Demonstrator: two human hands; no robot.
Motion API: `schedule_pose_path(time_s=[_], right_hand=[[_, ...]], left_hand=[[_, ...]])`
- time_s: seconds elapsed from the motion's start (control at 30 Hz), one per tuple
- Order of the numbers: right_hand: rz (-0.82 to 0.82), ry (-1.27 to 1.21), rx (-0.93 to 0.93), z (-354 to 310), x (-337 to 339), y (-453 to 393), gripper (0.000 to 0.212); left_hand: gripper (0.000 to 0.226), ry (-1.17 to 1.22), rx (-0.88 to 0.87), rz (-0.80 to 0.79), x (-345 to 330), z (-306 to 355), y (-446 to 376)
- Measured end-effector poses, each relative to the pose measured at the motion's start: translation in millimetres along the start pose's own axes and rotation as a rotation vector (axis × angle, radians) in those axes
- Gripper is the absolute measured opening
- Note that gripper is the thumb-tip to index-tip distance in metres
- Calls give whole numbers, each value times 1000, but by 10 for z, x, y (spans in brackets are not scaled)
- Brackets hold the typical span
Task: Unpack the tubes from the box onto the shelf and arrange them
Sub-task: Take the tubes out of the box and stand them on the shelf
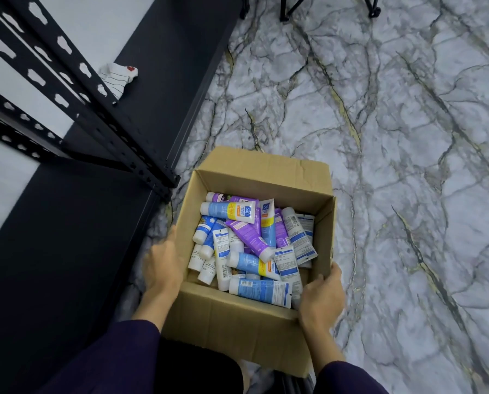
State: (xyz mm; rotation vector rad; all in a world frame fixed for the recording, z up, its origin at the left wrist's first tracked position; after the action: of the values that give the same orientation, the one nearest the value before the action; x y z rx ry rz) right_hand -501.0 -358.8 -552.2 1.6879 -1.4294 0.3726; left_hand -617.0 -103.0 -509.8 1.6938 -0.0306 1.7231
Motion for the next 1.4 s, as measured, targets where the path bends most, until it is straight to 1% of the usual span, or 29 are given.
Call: schedule_pose_path(time_s=[0.1, 0.13, 0.17, 0.23, 0.3, 0.37, 0.47, 0.57, 0.67, 0.77, 0.83, 0.97, 1.03, 1.13, 1.2, 1.27, 1.33, 1.4], right_hand=[[89, -43, 208, -114, -19, 68, 42], [88, -39, 282, -160, -40, 85, 40], [61, -47, 339, -205, -75, 93, 39], [-24, -81, 378, -286, -195, 66, 37], [-121, -98, 347, -364, -317, 14, 35], [-212, -78, 331, -421, -425, -47, 32], [-313, -66, 302, -478, -583, -154, 30], [-375, -28, 299, -513, -792, -234, 30], [-446, 68, 308, -548, -1009, -311, 35], [-498, 182, 337, -548, -1176, -357, 39], [-488, 226, 352, -542, -1235, -379, 43], [-452, 372, 432, -563, -1285, -431, 49], [-457, 422, 435, -574, -1287, -459, 53], [-465, 448, 413, -559, -1268, -457, 60], [-447, 428, 392, -517, -1233, -418, 62], [-417, 369, 315, -452, -1170, -374, 62], [-359, 265, 216, -391, -1094, -350, 63], [-266, 165, 152, -370, -1024, -363, 62]], left_hand=[[57, 40, -215, 94, -72, 9, 28], [54, 47, -287, 112, -94, 40, 34], [51, 55, -341, 109, -112, 87, 33], [41, 105, -384, 45, -152, 203, 2], [33, 194, -393, -37, -237, 308, -77], [31, 268, -377, -104, -337, 392, -176], [31, 359, -347, -126, -476, 463, -373], [29, 462, -282, -112, -543, 535, -583], [32, 451, -232, -104, -594, 602, -806], [39, 406, -285, -130, -645, 664, -1041], [43, 307, -344, -147, -687, 687, -1186], [52, 64, -386, -190, -743, 593, -1379], [56, -39, -413, -183, -753, 554, -1414], [53, -190, -410, -142, -737, 579, -1405], [50, -158, -409, -136, -732, 580, -1374], [46, -46, -428, -125, -749, 544, -1325], [46, 75, -485, -98, -751, 512, -1242], [43, 177, -560, -101, -755, 491, -1171]])
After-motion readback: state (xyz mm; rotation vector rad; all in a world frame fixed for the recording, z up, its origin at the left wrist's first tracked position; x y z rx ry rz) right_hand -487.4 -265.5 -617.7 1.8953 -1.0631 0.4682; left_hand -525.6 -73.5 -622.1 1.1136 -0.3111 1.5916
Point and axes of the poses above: each hand's wrist, its own y-axis away from the middle knuckle, its own x-axis out of the back of the hand, z = x × y, the point moved 2 cm from there along -y, towards the middle knuckle, and after that the axes turned 13 degrees about -z, right-handed, at the moved point
